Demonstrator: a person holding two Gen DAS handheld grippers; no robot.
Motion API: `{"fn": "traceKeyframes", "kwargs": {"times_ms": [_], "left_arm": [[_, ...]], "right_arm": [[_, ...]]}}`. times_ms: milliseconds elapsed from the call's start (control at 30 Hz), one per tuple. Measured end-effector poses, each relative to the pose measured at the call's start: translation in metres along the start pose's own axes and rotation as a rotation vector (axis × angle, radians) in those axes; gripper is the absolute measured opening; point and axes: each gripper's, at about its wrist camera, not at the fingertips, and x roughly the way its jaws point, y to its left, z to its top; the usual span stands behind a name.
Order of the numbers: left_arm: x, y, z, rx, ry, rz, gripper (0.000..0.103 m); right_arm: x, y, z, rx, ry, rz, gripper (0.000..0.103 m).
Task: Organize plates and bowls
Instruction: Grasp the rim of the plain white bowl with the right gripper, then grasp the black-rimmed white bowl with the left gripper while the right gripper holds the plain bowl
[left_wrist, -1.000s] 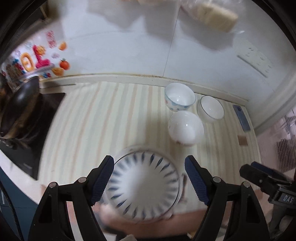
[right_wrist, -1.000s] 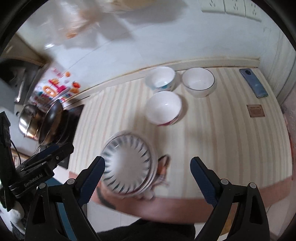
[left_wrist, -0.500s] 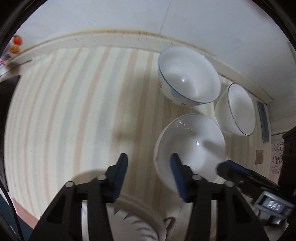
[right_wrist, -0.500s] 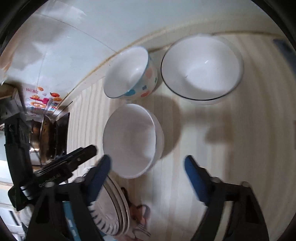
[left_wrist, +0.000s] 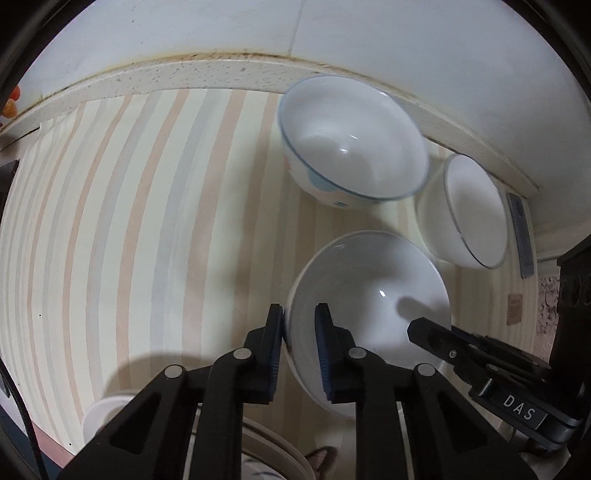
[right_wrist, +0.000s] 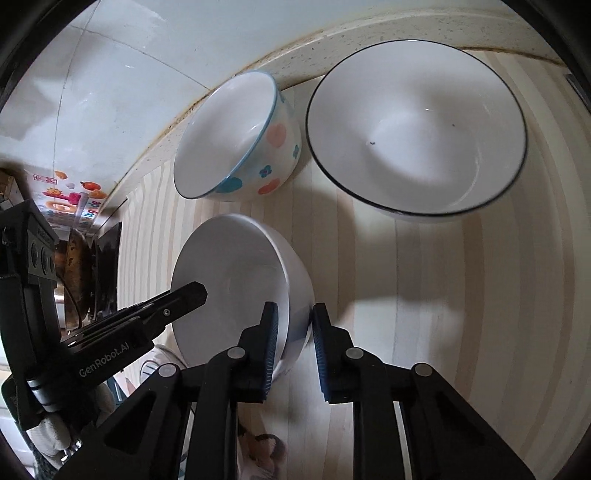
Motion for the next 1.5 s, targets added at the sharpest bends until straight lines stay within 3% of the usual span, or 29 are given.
{"fn": "traceKeyframes", "kwargs": {"times_ms": [267, 500, 800, 1100, 1367, 1500], "left_arm": [[-0.021, -0.032, -0.033, 0.065, -0.028, -0.023, 0.015], [-0.034, -0.063, -0.073, 0.137, -0.042, -0.040, 0.015], [-0.014, -0.080, -0.116, 0.185, -0.014, -0.024, 0.015], [0.004, -0.082, -0.131, 0.220, 0.011, 0.018, 0.015], [0.006, -0.094, -0.130, 0.253, 0.033, 0.049, 0.015], [-0.025, -0.094, -0.124, 0.243, -0.011, 0.034, 0.017]], "right_arm": [[-0.038, 0.000, -0.033, -0.026, -0.049, -0.018, 0.021], [-0.076, -0.022, -0.082, -0.001, -0.070, -0.014, 0.021], [-0.082, -0.054, -0.136, 0.042, -0.060, -0.034, 0.021], [-0.066, -0.064, -0.161, 0.043, -0.030, -0.053, 0.021], [-0.063, -0.069, -0.160, 0.040, 0.005, -0.045, 0.021], [-0.072, -0.073, -0.154, 0.069, 0.041, 0.003, 0.025]]}}
